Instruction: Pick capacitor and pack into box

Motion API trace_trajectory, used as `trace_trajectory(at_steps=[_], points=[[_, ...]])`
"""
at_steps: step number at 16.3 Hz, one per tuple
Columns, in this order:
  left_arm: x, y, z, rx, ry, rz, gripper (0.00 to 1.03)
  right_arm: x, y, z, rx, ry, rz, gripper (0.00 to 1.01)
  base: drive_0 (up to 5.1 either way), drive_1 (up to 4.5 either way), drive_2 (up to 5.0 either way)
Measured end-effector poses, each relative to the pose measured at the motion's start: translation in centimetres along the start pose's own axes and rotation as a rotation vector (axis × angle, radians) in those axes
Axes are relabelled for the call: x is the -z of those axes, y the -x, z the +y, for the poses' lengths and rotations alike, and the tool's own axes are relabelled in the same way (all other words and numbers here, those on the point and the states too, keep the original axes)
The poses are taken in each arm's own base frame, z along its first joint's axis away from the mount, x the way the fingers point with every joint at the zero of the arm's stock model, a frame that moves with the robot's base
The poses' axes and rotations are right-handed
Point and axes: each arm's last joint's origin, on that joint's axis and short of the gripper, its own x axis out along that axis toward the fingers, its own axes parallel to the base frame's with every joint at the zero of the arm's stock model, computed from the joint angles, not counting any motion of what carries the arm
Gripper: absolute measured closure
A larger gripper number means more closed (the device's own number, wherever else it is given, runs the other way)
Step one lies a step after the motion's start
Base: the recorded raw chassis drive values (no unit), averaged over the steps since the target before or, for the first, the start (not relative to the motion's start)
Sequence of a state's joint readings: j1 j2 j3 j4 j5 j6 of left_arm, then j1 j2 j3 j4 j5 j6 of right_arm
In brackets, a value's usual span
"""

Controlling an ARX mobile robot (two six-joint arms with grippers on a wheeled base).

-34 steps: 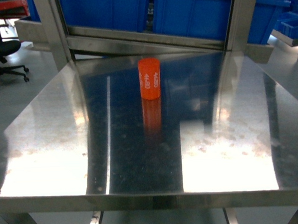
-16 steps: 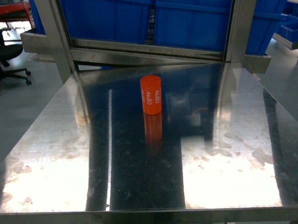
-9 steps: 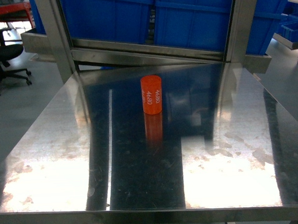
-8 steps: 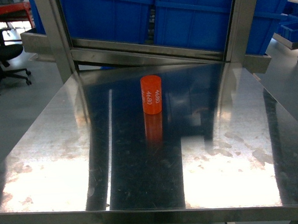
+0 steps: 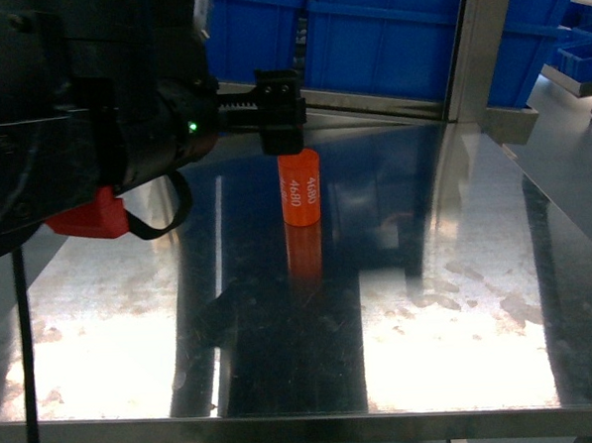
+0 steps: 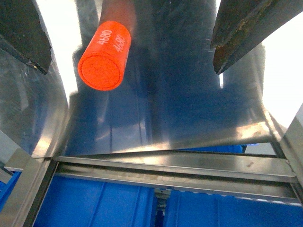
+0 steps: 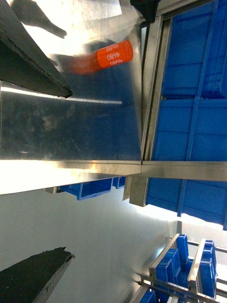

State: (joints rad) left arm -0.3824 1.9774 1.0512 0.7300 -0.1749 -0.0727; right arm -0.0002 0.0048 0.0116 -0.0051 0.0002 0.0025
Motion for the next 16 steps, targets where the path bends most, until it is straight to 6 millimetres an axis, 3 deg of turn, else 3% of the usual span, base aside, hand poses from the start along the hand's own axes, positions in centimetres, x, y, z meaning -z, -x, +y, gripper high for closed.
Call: trace_trajectory(at_steps=[6,9,11,14,16], points=[[2.0,-6.6,-2.1,0.033,-0.008,0.063,0.05,0.0,0.0,0.0,0.000,0.000,0.000,0.03,0.0,0.00,0.0],[4.4,-8.8,-2.4,0.022,0.000,0.119,0.05,0.0,0.0,0.0,0.000,0.000,0.000,0.03,0.0,0.00,0.0],[6.0,-9.8,-2.4,0.018,-0.001,0.163,0.05,0.0,0.0,0.0,0.000,0.000,0.000,0.03,0.0,0.00,0.0],[6.8,-10.5,-2.6,0.016,-0.004,0.183,0.05,0.0,0.0,0.0,0.000,0.000,0.000,0.03,0.0,0.00,0.0],[6.6,-10.7,-2.6,0.010,-0.006,0.199,0.20,0.0,0.0,0.0,0.000,0.000,0.000,0.03,0.0,0.00,0.0]])
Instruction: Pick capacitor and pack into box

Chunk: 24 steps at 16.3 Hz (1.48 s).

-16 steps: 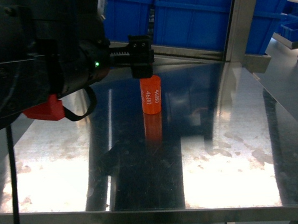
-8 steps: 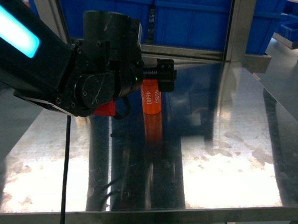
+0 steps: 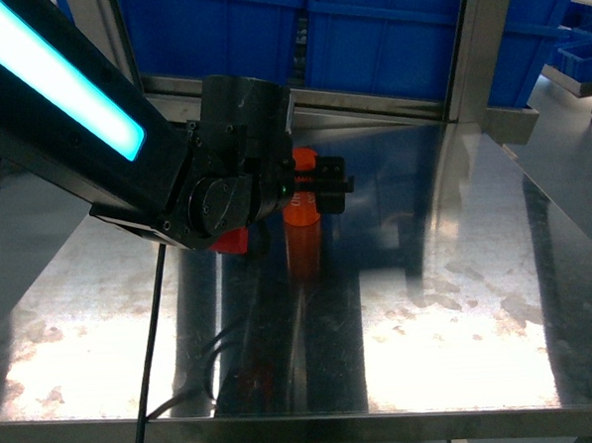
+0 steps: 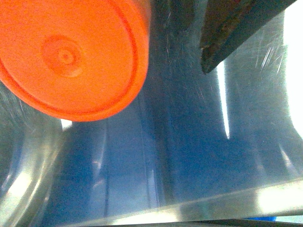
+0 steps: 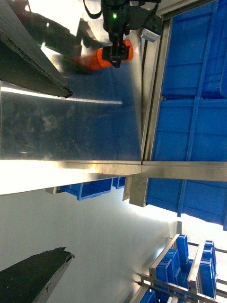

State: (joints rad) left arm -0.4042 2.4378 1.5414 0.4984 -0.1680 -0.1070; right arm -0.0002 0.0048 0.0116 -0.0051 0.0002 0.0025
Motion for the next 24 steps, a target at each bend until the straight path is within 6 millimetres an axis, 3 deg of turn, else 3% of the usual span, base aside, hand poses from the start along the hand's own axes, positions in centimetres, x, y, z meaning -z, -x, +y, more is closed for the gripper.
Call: trace_trajectory(at_steps=[3,4,6,8,9,10,13,15,16,18,20,24], points=[[0.0,0.2,0.1,0.007,-0.001,0.001,0.54,0.0,0.0,0.0,0.000,0.000,0.000,0.03,0.0,0.00,0.0],[-0.2,0.9,0.3,0.007,0.004,-0.012,0.57,0.0,0.0,0.0,0.000,0.000,0.000,0.03,0.0,0.00,0.0],[-2.2,4.2,1.2,0.025,0.020,-0.083,0.58,0.0,0.0,0.0,0.000,0.000,0.000,0.03,0.0,0.00,0.0],[-5.9,9.9,3.2,-0.004,0.051,-0.251,0.58,0.0,0.0,0.0,0.000,0.000,0.000,0.03,0.0,0.00,0.0],[-6.8,13.4,4.6,-0.037,0.062,-0.349,0.58,0.0,0.0,0.0,0.000,0.000,0.000,0.03,0.0,0.00,0.0],[-6.6,16.3,5.8,-0.061,0.069,-0.392,0.58,0.0,0.0,0.0,0.000,0.000,0.000,0.03,0.0,0.00,0.0],[-3.3,24.5,8.3,-0.109,0.063,-0.406,0.58,0.0,0.0,0.0,0.000,0.000,0.000,0.03,0.0,0.00,0.0],[-3.3,29.7,9.0,-0.091,0.057,-0.483,0.58,0.0,0.0,0.0,0.000,0.000,0.000,0.03,0.0,0.00,0.0],[-3.0,31.2,9.0,-0.072,0.043,-0.485,0.58,0.0,0.0,0.0,0.000,0.000,0.000,0.03,0.0,0.00,0.0],[-3.2,31.9,9.0,-0.073,0.032,-0.504,0.58,0.0,0.0,0.0,0.000,0.000,0.000,0.03,0.0,0.00,0.0],[-1.4,32.5,9.6,-0.187,0.019,-0.375,0.58,0.0,0.0,0.0,0.000,0.000,0.000,0.03,0.0,0.00,0.0],[2.0,34.9,10.9,-0.207,0.024,-0.379,0.59,0.0,0.0,0.0,0.000,0.000,0.000,0.03,0.0,0.00,0.0]])
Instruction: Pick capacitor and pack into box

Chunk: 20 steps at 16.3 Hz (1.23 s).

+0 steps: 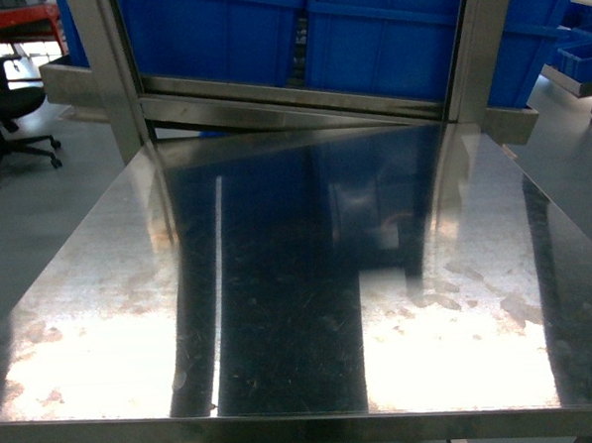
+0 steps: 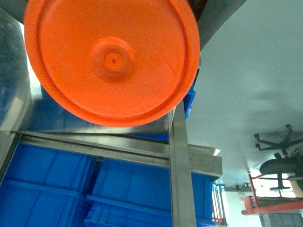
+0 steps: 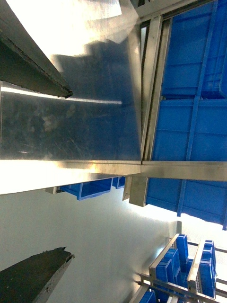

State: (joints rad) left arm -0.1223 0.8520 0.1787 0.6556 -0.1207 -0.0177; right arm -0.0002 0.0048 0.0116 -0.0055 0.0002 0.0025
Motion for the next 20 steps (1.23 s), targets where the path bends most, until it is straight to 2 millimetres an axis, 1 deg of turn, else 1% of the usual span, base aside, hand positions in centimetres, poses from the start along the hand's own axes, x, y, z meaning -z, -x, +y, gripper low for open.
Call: trace_trajectory(at_steps=[3,4,5,9,13,15,20], points=[[0.8,1.5,0.7,-0.005,0.001,-0.008,0.59,0.0,0.0,0.0,0.000,0.000,0.000,0.03,0.0,0.00,0.0],[1.1,2.0,1.5,0.001,0.001,-0.004,0.59,0.0,0.0,0.0,0.000,0.000,0.000,0.03,0.0,0.00,0.0],[1.4,2.3,1.8,-0.016,0.001,-0.003,0.59,0.0,0.0,0.0,0.001,0.000,-0.001,0.03,0.0,0.00,0.0],[2.0,3.6,1.7,0.000,0.001,-0.004,0.59,0.0,0.0,0.0,0.000,0.000,0.000,0.03,0.0,0.00,0.0],[2.4,3.9,1.8,0.001,0.001,-0.038,0.59,0.0,0.0,0.0,0.000,0.000,0.000,0.03,0.0,0.00,0.0],[2.7,4.1,1.8,0.001,0.001,-0.013,0.59,0.0,0.0,0.0,0.000,0.000,0.000,0.03,0.0,0.00,0.0],[2.6,4.6,1.8,0.000,0.001,-0.021,0.59,0.0,0.0,0.0,0.000,0.000,0.000,0.03,0.0,0.00,0.0]])
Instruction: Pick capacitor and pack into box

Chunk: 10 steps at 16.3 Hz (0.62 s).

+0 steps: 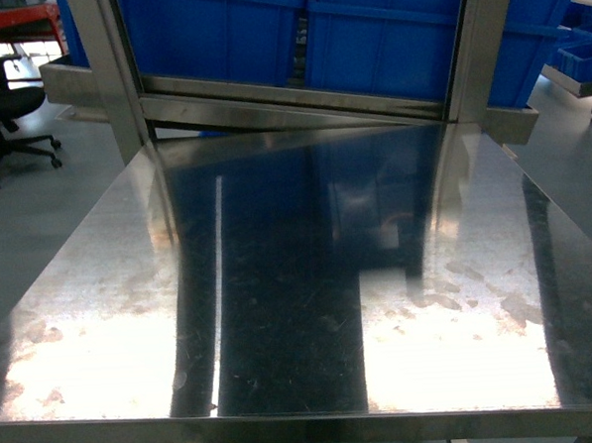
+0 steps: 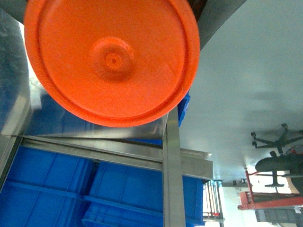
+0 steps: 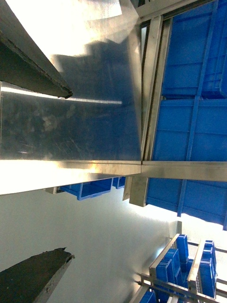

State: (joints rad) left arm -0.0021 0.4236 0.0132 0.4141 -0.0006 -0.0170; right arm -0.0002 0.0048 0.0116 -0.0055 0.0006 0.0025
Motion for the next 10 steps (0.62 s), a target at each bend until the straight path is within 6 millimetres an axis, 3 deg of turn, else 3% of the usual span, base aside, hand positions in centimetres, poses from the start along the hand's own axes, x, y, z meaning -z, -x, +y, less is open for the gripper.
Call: trace_trajectory(at_steps=[10], points=[[-0.1,1.6,0.0,0.001,0.000,-0.008,0.59,0.0,0.0,0.0,0.000,0.000,0.000,0.03,0.0,0.00,0.0]])
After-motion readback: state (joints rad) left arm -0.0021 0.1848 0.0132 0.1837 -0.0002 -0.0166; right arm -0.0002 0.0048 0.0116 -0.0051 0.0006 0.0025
